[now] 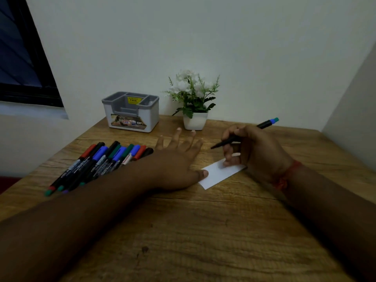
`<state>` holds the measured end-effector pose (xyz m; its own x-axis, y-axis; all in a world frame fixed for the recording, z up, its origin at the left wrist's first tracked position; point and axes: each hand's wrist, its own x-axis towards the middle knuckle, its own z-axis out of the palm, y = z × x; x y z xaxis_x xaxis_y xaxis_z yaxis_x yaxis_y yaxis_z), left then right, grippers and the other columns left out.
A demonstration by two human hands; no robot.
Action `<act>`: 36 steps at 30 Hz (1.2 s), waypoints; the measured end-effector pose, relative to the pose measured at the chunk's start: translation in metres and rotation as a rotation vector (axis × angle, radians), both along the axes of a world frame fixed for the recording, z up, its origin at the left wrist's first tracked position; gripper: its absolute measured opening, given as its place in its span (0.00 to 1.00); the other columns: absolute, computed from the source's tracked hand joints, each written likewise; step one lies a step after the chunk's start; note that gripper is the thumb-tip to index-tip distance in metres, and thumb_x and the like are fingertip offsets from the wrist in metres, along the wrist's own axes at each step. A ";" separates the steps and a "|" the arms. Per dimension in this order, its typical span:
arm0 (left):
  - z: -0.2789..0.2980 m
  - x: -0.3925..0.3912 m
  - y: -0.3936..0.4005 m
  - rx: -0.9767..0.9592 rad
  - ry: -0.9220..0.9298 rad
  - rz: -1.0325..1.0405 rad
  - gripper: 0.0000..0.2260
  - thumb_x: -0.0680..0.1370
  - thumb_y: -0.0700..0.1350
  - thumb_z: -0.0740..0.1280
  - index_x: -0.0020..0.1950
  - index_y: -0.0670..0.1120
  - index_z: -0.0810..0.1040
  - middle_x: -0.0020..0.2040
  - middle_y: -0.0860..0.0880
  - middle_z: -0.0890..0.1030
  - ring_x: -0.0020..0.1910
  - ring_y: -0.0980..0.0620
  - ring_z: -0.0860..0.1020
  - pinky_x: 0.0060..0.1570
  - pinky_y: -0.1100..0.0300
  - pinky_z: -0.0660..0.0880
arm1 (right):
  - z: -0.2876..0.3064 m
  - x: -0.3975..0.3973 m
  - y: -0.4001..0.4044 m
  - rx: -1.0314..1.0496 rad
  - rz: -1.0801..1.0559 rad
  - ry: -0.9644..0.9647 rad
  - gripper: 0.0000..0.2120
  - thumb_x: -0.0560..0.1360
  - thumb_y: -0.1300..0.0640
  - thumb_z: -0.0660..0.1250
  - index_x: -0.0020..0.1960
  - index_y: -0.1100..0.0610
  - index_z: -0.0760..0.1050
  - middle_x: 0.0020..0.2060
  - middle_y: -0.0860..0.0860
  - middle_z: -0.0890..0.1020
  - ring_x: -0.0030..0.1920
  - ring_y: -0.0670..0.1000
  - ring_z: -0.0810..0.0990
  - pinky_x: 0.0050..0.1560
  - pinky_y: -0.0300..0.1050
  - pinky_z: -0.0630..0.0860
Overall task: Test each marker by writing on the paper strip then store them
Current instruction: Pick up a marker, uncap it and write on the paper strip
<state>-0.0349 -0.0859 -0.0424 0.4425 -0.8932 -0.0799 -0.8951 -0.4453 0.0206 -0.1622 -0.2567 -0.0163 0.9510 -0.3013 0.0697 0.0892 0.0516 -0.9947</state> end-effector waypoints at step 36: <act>0.007 0.005 0.005 0.156 -0.093 0.082 0.39 0.72 0.73 0.42 0.76 0.58 0.31 0.75 0.53 0.27 0.73 0.46 0.27 0.71 0.35 0.37 | -0.016 -0.024 0.034 -0.720 -0.093 0.112 0.03 0.69 0.57 0.74 0.41 0.53 0.81 0.42 0.46 0.86 0.44 0.42 0.84 0.48 0.45 0.82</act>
<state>-0.0300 -0.0810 -0.0359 0.5253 -0.8338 -0.1699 -0.8505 -0.5083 -0.1354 -0.1859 -0.2231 -0.0322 0.9369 -0.2971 0.1845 -0.0429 -0.6210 -0.7826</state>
